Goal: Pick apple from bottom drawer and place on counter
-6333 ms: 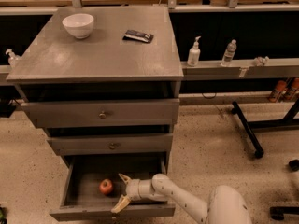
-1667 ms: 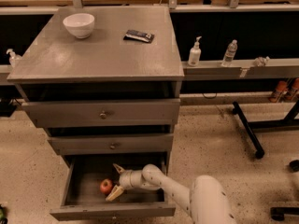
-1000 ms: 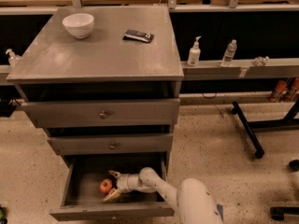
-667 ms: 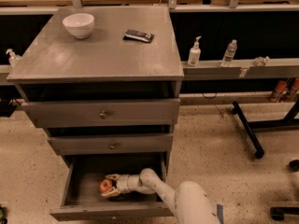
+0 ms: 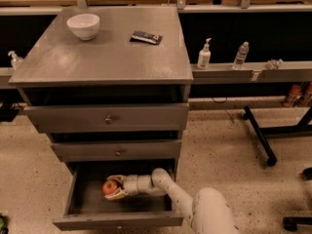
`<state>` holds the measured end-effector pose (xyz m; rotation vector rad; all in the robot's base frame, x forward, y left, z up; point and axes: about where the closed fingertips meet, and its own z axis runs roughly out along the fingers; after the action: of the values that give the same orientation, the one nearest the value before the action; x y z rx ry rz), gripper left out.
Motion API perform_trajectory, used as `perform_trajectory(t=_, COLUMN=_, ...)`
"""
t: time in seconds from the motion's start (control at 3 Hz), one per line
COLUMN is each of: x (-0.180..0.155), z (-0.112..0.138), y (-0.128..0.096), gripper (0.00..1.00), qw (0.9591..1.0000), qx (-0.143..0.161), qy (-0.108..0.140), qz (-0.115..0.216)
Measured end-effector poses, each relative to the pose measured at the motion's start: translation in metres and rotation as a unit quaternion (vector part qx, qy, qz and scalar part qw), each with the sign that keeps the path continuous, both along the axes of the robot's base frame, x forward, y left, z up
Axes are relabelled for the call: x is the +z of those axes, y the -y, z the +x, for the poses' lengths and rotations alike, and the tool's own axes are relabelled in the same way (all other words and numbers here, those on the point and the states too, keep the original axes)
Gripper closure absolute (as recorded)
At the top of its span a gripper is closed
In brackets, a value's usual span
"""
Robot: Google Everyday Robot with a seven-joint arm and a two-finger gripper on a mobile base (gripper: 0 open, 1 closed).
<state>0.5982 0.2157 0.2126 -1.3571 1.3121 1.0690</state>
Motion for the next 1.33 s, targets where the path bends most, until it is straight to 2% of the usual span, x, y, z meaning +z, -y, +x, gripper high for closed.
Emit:
perform_trajectory(t=0.33, x=0.09, z=0.018, y=0.053, gripper=1.0, qw=0.9982, qx=0.007, qy=0.044, qz=-0.039)
perform_trajectory(t=0.67, x=0.157, z=0.031, y=0.105, gripper=1.0, qw=0.9941, qx=-0.031, qy=0.074, qz=-0.073)
perform_trajectory(t=1.0, x=0.215, z=-0.005, y=0.106, gripper=1.0, qw=0.9932, qx=-0.009, qy=0.089, qz=-0.074)
perform_trajectory(t=1.33, x=0.255, z=-0.066, y=0.083, gripper=1.0, qw=0.993, qx=0.047, qy=0.094, qz=-0.055)
